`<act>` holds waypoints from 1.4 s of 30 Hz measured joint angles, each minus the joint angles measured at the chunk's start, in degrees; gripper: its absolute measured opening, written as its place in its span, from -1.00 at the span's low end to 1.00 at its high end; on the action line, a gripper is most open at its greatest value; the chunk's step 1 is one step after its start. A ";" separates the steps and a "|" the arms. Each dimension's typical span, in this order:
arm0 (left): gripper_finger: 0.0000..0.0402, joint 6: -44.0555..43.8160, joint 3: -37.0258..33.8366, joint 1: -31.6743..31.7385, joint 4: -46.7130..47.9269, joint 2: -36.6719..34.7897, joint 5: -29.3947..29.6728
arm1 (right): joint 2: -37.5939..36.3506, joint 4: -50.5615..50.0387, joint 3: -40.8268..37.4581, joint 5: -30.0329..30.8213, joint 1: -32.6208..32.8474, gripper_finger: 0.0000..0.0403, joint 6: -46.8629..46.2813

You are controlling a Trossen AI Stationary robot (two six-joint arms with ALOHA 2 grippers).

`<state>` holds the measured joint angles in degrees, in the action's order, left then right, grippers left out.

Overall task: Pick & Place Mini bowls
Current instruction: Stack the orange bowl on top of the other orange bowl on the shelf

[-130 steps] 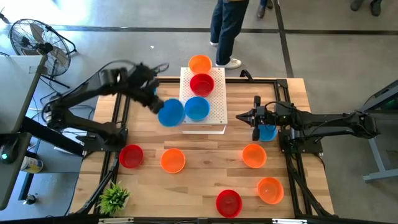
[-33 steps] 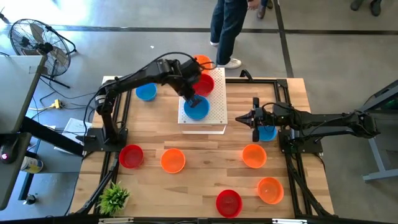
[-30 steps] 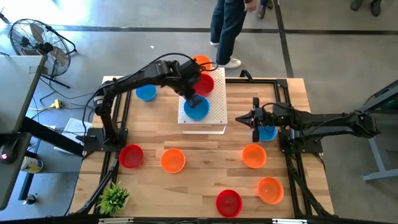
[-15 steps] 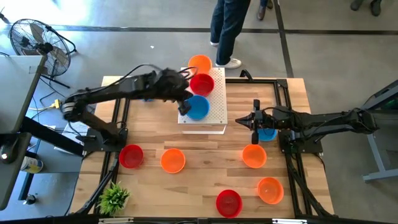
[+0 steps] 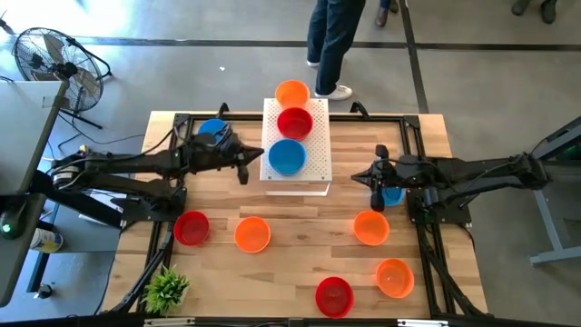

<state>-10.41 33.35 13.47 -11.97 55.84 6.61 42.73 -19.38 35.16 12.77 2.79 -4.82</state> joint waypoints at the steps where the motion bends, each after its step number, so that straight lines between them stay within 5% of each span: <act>1: -1.00 0.70 -1.82 0.00 -2.80 -0.33 0.14 | 0.32 -2.24 1.11 0.88 0.60 -0.99 -1.16; 15: -1.00 9.18 -14.73 0.02 -20.96 -0.53 7.91 | 17.97 -36.49 17.71 1.33 16.76 -0.59 -24.86; 26: -1.00 9.74 -14.78 0.02 -21.00 -0.53 8.00 | 35.45 -36.04 19.69 -3.98 29.49 -0.09 -44.96; 35: -1.00 9.74 -14.78 0.02 -21.03 -0.53 8.12 | 46.45 -30.51 19.67 -7.15 31.04 -0.19 -50.34; 42: -1.00 9.72 -14.78 0.02 -21.02 -0.51 8.11 | 51.41 -28.30 19.67 -7.34 30.97 -0.50 -51.76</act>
<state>-0.69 18.57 13.50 -32.99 55.33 14.72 94.14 -47.68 54.83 5.43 33.76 -56.57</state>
